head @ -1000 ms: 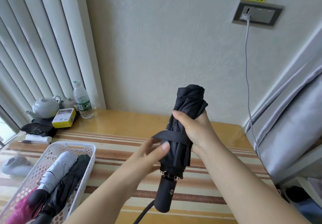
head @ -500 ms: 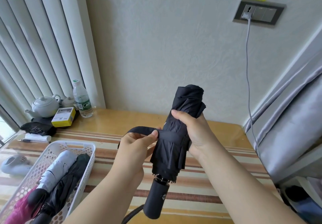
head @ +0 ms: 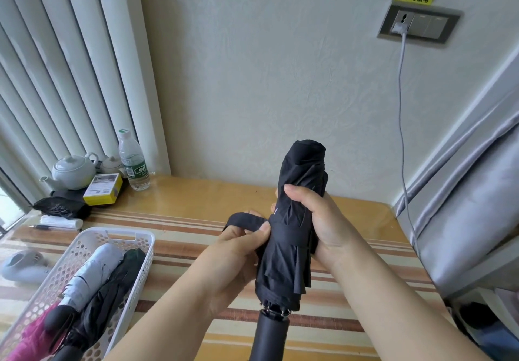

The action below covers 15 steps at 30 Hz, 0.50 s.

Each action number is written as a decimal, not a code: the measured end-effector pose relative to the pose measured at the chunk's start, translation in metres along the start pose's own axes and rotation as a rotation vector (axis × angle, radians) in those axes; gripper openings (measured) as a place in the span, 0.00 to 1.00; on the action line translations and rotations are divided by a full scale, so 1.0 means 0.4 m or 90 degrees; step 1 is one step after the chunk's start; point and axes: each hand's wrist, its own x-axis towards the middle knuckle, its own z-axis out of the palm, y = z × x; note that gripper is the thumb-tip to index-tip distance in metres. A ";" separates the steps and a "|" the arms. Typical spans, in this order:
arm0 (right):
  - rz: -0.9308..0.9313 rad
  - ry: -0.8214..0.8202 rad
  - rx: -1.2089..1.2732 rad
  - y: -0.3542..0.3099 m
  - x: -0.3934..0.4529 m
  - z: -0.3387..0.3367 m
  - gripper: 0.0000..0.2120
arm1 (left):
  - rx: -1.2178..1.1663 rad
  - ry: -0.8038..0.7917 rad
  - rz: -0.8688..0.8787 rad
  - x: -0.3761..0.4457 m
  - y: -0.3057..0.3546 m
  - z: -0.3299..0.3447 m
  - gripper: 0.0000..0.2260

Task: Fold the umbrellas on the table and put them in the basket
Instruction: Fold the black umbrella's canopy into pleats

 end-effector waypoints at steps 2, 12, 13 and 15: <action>-0.027 0.013 -0.011 -0.008 -0.001 -0.002 0.10 | 0.074 0.064 0.083 -0.002 0.008 -0.005 0.09; -0.007 0.000 0.057 0.013 0.003 0.010 0.11 | -0.048 0.087 -0.040 -0.003 -0.008 0.033 0.06; 0.009 -0.007 0.079 0.014 0.002 0.011 0.10 | -0.067 0.064 -0.072 -0.002 -0.010 0.029 0.10; 0.029 -0.021 0.116 0.022 0.002 0.005 0.09 | -0.087 0.015 -0.139 -0.003 -0.015 0.025 0.17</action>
